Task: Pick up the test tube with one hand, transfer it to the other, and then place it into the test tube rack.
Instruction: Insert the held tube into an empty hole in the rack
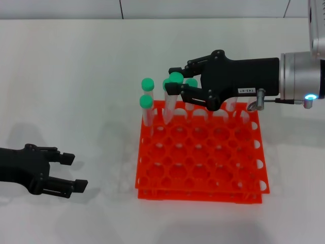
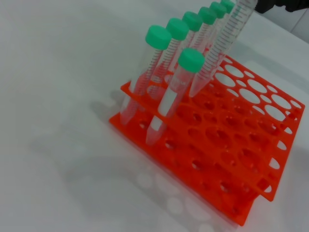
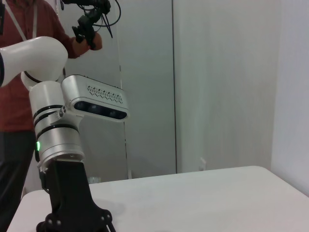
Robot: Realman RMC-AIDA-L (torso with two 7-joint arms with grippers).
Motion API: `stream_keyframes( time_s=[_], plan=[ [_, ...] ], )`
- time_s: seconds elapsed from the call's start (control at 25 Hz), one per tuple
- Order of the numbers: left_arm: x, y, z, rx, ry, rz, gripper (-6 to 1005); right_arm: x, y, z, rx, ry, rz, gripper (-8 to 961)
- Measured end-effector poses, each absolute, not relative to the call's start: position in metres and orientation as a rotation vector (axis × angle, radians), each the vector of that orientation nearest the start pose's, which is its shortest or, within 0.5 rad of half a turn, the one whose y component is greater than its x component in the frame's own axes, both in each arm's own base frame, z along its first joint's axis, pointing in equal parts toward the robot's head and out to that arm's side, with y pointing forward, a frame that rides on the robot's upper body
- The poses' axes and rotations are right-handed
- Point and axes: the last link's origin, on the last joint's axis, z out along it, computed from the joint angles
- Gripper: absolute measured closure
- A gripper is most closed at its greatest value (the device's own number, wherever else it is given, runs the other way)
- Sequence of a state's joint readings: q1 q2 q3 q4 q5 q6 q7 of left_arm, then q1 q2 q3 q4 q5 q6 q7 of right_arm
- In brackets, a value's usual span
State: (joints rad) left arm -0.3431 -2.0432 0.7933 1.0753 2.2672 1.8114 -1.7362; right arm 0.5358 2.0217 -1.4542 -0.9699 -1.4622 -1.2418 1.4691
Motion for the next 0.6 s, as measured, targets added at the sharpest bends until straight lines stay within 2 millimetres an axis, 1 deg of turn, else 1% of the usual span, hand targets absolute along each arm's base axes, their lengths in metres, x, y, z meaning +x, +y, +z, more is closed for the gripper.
stream_keyframes(
  time_s=[0.6],
  plan=[
    [-0.2990, 0.2735, 0.0499, -2.863, -0.910, -0.184, 119, 0.1463, 0.3581, -0.0319, -2.829, 0.160, 0.725, 687]
  ],
)
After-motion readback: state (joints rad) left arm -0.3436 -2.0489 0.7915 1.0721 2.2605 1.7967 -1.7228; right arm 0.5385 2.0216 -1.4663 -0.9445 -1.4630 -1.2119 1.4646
